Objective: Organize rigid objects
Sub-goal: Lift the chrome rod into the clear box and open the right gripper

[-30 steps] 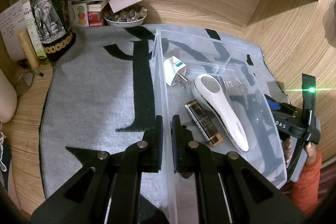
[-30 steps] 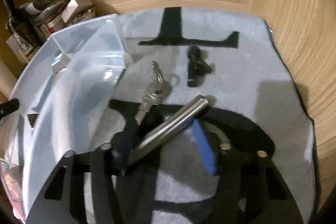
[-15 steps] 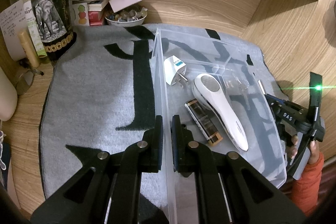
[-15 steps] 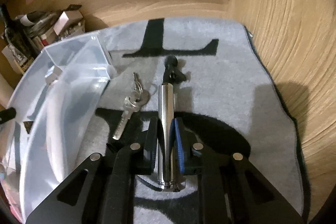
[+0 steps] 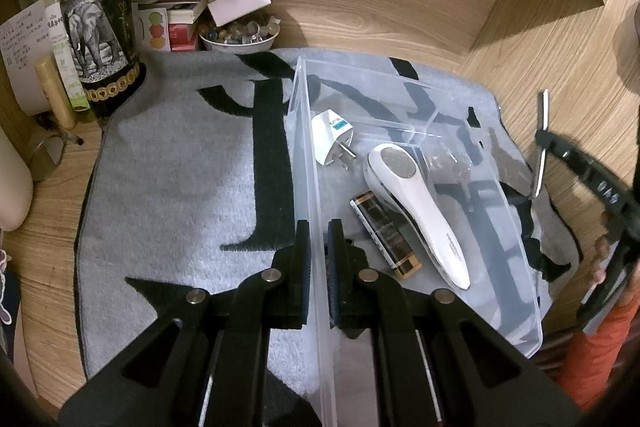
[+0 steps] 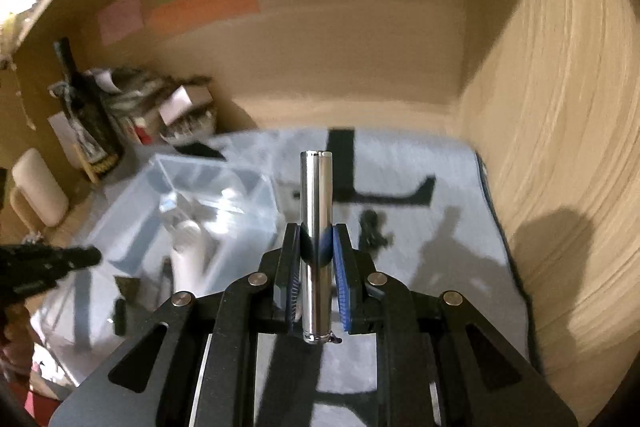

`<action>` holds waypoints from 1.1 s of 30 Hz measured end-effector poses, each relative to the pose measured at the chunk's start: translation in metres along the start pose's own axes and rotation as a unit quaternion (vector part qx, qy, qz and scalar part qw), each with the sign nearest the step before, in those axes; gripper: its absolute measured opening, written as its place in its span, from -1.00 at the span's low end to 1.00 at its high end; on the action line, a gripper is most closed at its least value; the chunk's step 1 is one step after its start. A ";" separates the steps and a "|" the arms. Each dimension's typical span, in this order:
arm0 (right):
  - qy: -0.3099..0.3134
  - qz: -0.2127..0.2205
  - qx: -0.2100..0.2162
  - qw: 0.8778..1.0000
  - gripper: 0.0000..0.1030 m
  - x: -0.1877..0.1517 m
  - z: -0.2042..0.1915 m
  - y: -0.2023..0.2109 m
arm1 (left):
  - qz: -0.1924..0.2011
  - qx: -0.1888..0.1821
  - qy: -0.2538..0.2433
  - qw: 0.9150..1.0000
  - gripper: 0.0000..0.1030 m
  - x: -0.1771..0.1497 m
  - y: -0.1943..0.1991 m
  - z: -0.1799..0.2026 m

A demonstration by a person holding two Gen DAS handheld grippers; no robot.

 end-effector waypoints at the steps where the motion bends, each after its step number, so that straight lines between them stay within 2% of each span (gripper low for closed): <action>1: 0.003 0.005 0.006 1.000 -0.72 0.003 -0.004 0.003 | 0.000 0.000 0.000 1.000 -0.85 0.000 0.000 0.000; 8: 0.032 0.038 0.050 0.998 -0.72 0.023 -0.040 0.026 | 0.000 0.001 -0.001 1.000 -0.85 0.000 0.000 0.000; 14: 0.050 0.030 0.096 0.994 -0.72 0.024 -0.067 0.030 | 0.001 0.002 -0.002 1.000 -0.85 0.001 0.001 0.001; 20: 0.076 0.001 0.114 0.991 -0.72 0.010 -0.094 0.018 | 0.001 0.001 -0.002 1.000 -0.85 0.001 0.001 0.001; 24: 0.097 -0.035 0.126 0.987 -0.72 -0.008 -0.108 0.001 | 0.002 -0.001 0.001 1.000 -0.85 0.001 0.001 0.001; 33: 0.107 -0.121 0.111 0.981 -0.72 -0.052 -0.115 -0.052 | 0.003 -0.004 0.001 1.000 -0.85 0.001 0.002 0.000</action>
Point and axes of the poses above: each gripper's, at about its wrist camera, not at the fingertips, and y roughly against the way its jaws point, z to its right, x to its top, the point moved 5 cm from there along -y, roughly the way its jaws point, and after that the axes turned 15 degrees about -y, right-handed, at the moved point
